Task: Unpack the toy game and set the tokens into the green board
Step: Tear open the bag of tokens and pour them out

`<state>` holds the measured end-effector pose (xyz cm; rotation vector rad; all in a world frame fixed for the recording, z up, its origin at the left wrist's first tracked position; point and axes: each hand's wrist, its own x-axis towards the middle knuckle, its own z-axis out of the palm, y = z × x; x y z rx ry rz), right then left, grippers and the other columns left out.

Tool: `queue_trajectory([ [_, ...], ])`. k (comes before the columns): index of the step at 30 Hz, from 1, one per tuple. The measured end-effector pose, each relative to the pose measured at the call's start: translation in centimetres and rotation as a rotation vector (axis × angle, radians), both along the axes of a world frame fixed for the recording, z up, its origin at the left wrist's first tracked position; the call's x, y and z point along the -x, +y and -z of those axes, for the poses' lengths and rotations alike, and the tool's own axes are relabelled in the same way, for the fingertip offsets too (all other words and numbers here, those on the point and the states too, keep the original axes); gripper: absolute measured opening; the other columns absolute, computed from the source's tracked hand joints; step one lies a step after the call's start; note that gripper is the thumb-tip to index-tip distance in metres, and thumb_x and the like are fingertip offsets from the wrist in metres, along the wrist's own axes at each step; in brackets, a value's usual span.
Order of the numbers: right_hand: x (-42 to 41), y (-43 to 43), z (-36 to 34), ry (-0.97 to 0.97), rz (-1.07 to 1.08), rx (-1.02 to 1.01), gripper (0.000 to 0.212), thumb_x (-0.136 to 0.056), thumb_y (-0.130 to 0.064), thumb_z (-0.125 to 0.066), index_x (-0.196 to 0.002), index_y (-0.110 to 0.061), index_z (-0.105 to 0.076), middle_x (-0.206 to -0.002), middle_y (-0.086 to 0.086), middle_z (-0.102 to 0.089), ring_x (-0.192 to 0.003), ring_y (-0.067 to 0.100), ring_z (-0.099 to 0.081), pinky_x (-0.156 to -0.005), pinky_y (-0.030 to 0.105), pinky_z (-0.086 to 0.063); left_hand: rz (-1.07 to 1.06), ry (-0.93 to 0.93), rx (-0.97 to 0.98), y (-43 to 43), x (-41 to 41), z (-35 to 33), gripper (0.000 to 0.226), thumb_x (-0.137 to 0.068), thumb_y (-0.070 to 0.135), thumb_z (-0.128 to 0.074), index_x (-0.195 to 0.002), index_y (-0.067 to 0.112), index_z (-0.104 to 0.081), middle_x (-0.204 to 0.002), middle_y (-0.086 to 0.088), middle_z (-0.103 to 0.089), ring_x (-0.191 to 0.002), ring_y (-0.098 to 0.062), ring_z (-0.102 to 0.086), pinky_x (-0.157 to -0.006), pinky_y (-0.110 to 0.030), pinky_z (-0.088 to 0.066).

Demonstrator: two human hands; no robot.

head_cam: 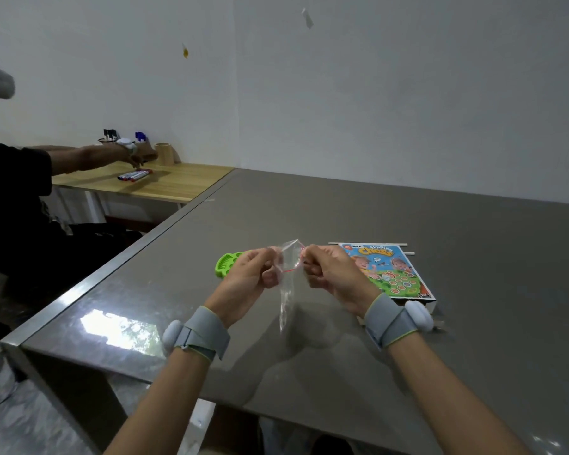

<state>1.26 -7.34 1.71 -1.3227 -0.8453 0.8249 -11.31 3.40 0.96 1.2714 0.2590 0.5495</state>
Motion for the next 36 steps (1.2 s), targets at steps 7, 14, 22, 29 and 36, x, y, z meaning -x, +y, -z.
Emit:
queue_trajectory([
  [7, -3.3, -1.5, -4.2, -0.724, -0.04, 0.399, 0.034, -0.089, -0.025, -0.06, -0.057, -0.017, -0.055, -0.054, -0.001, -0.049, -0.05, 0.012, -0.041, -0.048, 0.021, -0.035, -0.045, 0.48, -0.897, 2.9, 1.0, -3.7, 0.035, -0.085, 0.017, -0.064, -0.052, 0.017, -0.052, -0.043, 0.01, -0.036, -0.042, -0.004, -0.031, -0.046, -0.021, -0.028],
  [14, -4.4, -1.8, -7.7, -0.976, -0.134, 0.582, 0.026, -0.079, -0.026, -0.065, -0.055, -0.015, -0.063, -0.048, -0.006, -0.057, -0.046, 0.011, -0.043, -0.051, 0.024, -0.039, 0.119, 0.744, -1.156, 3.5, -0.8, -7.9, 0.028, -0.08, 0.023, -0.066, -0.053, 0.016, -0.063, -0.051, 0.001, -0.053, -0.049, -0.017, -0.046, -0.051, -0.024, -0.041],
  [22, -4.7, -4.4, -4.3, -0.565, 0.017, 0.261, 0.04, -0.079, -0.058, -0.069, -0.104, -0.027, -0.067, -0.094, -0.001, -0.074, -0.072, 0.006, -0.065, -0.06, 0.013, -0.047, -0.014, 0.643, -1.247, 3.1, -1.8, -10.2, 0.031, -0.08, 0.023, -0.063, -0.05, 0.017, -0.061, -0.057, -0.005, -0.062, -0.046, -0.015, -0.048, -0.053, -0.025, -0.047],
  [29, -2.2, -3.3, 1.2, -0.642, -0.027, 0.206, 0.12, -0.049, -0.053, -0.092, -0.147, -0.042, -0.022, -0.146, -0.015, -0.042, -0.132, -0.004, -0.04, -0.097, 0.027, -0.045, -0.039, 0.534, -1.151, 2.0, -2.3, -10.5, 0.028, -0.082, 0.023, -0.062, -0.056, 0.013, -0.063, -0.056, -0.003, -0.058, -0.043, -0.014, -0.047, -0.044, -0.016, -0.041],
  [36, -2.3, -1.7, 3.0, -0.574, 0.027, 0.135, 0.123, -0.053, -0.037, -0.096, -0.147, -0.037, -0.016, -0.134, -0.01, -0.054, -0.119, 0.003, -0.054, -0.101, 0.033, -0.05, -0.074, 0.414, -1.019, 1.4, -3.1, -10.1, 0.027, -0.084, 0.019, -0.061, -0.06, 0.009, -0.063, -0.058, -0.008, -0.059, -0.046, -0.018, -0.048, -0.046, -0.019, -0.042],
])
